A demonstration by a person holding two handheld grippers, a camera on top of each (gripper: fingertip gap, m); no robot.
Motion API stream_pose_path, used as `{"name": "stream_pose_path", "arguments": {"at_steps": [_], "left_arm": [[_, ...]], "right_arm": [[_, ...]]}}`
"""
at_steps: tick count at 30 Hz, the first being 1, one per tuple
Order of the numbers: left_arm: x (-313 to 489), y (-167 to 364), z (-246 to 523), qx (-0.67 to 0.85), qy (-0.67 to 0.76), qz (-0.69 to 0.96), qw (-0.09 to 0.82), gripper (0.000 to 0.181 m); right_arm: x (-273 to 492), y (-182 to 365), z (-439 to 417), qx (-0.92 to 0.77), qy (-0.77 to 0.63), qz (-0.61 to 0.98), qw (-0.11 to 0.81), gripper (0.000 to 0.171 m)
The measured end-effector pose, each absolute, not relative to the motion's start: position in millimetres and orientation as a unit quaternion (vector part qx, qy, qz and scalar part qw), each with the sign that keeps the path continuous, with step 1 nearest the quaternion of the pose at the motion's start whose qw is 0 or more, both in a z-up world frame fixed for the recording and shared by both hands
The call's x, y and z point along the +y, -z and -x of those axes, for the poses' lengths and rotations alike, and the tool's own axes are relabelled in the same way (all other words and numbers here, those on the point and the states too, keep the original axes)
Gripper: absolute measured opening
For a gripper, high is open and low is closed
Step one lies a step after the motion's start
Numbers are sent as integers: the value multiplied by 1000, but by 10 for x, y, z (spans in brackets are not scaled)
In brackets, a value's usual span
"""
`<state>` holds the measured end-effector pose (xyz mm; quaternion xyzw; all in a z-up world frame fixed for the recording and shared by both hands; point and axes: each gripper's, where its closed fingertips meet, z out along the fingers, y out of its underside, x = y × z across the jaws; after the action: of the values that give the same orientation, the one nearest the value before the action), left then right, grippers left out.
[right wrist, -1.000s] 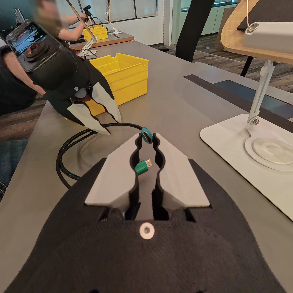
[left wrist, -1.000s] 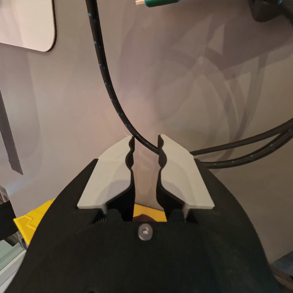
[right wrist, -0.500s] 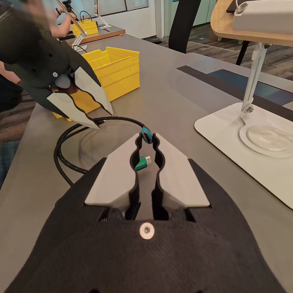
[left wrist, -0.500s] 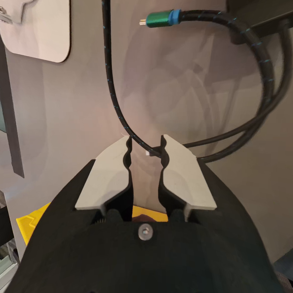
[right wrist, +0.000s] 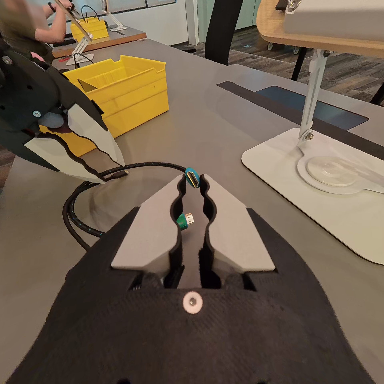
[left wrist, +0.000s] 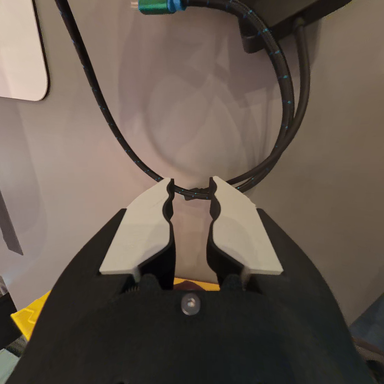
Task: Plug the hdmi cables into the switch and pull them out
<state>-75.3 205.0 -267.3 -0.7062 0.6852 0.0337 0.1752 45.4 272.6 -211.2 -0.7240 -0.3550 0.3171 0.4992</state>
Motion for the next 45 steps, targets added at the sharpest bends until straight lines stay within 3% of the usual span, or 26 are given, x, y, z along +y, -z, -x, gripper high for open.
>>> {"name": "stream_pose_path", "arguments": {"at_steps": [12, 28, 35, 45], "left_arm": [[1880, 2501, 507, 678, 61, 704, 204, 29], [1698, 2760, 180, 703, 44, 676, 215, 27], [1674, 2589, 33, 688, 77, 675, 255, 27], [1738, 2875, 92, 691, 13, 683, 236, 30]], "right_arm": [[2733, 2283, -440, -378, -282, 741, 479, 11], [2687, 2222, -363, -375, -300, 733, 481, 11], [2719, 2261, -398, -369, -293, 742, 478, 11], [2690, 2230, -345, -373, -301, 735, 479, 11]]}}
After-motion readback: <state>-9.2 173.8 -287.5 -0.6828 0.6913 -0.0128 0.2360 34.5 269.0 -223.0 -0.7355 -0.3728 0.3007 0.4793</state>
